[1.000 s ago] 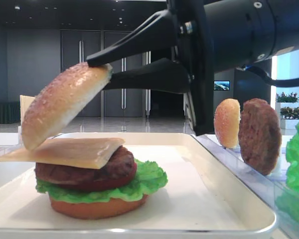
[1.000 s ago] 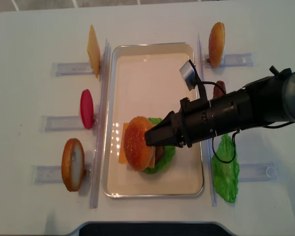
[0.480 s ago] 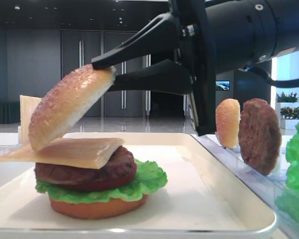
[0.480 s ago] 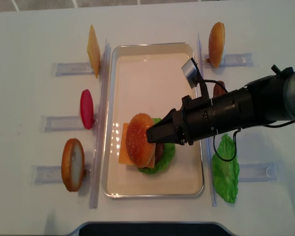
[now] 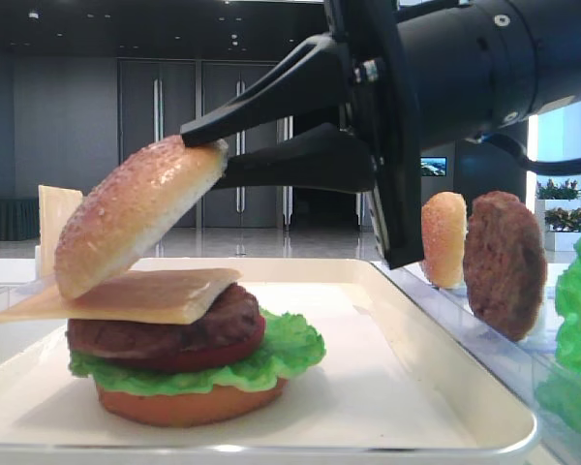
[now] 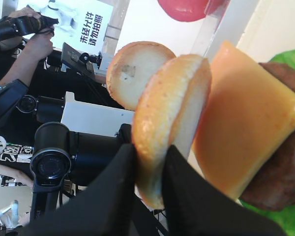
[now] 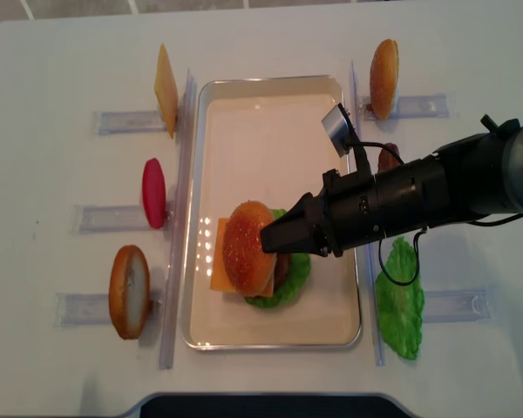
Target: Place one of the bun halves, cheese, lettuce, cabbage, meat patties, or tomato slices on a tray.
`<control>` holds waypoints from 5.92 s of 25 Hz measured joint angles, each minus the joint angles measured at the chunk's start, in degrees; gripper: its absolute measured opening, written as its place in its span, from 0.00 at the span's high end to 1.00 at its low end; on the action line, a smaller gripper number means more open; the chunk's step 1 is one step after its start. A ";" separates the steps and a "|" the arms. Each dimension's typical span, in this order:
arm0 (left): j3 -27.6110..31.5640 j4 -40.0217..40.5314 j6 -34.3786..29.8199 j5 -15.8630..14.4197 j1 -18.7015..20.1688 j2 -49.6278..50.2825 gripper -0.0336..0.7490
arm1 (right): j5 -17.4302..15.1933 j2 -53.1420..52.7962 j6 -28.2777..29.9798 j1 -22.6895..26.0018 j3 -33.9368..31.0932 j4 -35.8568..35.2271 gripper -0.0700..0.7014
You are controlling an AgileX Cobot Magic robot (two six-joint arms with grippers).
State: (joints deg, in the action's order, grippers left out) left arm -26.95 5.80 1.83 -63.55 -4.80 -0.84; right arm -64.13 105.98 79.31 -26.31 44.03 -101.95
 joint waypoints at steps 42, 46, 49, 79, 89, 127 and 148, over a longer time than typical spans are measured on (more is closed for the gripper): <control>0.00 0.00 0.00 0.00 0.00 0.00 0.96 | 23.09 -33.63 -34.30 19.23 0.00 55.55 0.41; 0.00 0.00 0.00 0.00 0.00 0.00 0.96 | 22.97 -35.70 -46.57 26.33 0.00 69.38 0.41; 0.00 0.00 0.00 0.00 0.00 0.00 0.96 | 21.37 -36.58 -54.16 29.83 0.00 78.07 0.41; 0.00 0.00 0.00 0.00 0.00 0.00 0.96 | 7.53 -83.74 -80.44 22.94 -14.43 101.32 0.41; 0.00 0.00 0.00 0.00 0.00 0.00 0.96 | 7.48 -97.40 -81.03 22.94 -14.43 101.33 0.41; 0.00 0.00 0.00 0.00 0.00 0.00 0.96 | -0.72 -106.40 -82.08 22.94 -15.48 101.33 0.41; 0.00 0.00 0.00 0.00 0.00 0.00 0.96 | -0.72 -106.40 -82.10 22.94 -15.48 101.33 0.41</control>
State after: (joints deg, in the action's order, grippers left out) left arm -26.95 5.80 1.83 -63.55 -4.80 -0.84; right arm -64.85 -0.42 -2.79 -3.37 28.54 -0.62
